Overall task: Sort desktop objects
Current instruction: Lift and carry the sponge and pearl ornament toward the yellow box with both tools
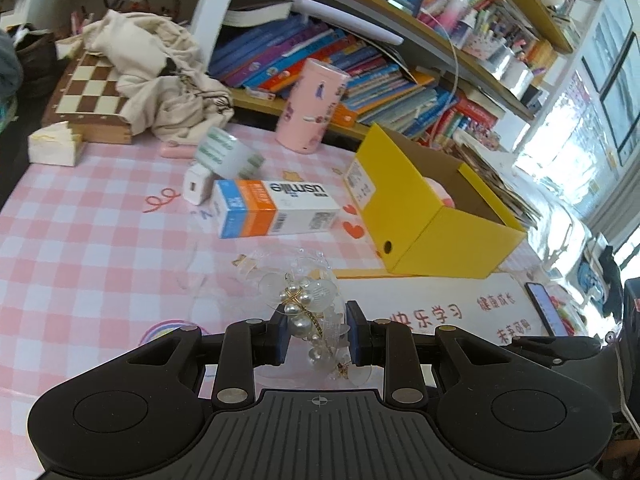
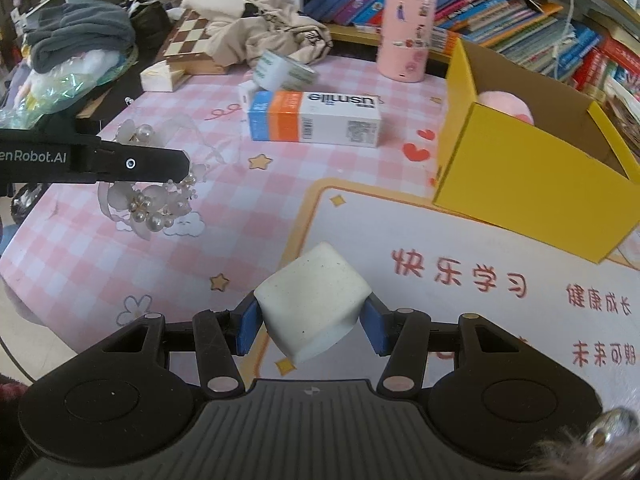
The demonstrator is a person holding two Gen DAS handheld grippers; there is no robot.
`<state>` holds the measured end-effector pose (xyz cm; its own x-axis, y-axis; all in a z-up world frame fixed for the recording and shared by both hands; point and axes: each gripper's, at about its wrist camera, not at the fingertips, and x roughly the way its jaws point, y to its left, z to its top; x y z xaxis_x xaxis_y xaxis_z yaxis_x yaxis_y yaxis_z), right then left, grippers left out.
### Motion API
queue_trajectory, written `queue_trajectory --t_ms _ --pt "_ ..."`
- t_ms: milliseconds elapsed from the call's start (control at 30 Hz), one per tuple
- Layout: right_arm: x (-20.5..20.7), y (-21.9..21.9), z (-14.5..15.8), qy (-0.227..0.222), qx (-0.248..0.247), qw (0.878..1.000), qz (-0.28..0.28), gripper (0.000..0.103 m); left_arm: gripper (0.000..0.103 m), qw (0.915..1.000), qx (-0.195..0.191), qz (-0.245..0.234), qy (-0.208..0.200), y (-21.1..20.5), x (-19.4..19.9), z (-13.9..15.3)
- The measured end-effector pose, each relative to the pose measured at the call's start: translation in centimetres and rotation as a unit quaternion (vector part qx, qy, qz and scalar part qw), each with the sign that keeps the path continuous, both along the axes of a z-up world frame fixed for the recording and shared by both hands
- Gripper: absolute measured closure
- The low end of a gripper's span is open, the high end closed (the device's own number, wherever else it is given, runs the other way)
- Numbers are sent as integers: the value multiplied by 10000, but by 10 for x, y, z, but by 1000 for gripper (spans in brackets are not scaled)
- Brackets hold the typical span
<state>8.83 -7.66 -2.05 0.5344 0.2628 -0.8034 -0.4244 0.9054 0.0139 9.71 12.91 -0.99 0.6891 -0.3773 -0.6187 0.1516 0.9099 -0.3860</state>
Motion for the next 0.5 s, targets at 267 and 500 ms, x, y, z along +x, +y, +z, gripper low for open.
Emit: queue_trajectory --t_ms 267,500 --pt "-1 -30 2 -1 80 9992 -398 53 77 9996 50 -289 1 -24 7 1" --pt "-2 -50 2 12 107 9983 -569 53 77 9988 89 -473 17 -46 11 1"
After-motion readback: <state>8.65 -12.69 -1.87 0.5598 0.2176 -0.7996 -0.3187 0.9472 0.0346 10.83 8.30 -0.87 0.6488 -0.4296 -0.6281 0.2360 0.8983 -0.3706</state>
